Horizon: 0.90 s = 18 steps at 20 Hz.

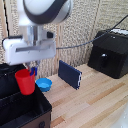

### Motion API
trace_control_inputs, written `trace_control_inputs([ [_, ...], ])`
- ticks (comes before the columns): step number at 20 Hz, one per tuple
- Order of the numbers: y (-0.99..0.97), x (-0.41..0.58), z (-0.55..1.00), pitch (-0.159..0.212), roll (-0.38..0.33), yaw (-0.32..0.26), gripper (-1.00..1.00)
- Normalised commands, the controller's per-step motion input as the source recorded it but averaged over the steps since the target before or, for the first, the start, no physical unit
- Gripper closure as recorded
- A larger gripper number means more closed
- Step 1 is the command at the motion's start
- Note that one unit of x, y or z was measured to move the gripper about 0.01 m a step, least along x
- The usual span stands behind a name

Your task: Please find the red cup among the items before you. Carefully move your gripper towards it and gently hold it. Locate the front section of the organizer in front of you. Transfer the red cup above the front section and let go, placing it within that section.

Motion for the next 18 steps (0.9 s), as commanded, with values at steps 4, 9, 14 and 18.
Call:
trace_control_inputs([
  [4, 0.25, 0.055, -0.53, -0.079, -0.221, 0.129, 1.00],
  [9, 0.02, 0.168, 0.03, -0.192, -0.039, 0.152, -1.00],
  [14, -0.31, 0.285, 0.40, -0.249, 0.047, 0.114, -1.00],
  [18, -0.38, 0.325, 0.39, -0.273, 0.020, 0.079, -1.00],
])
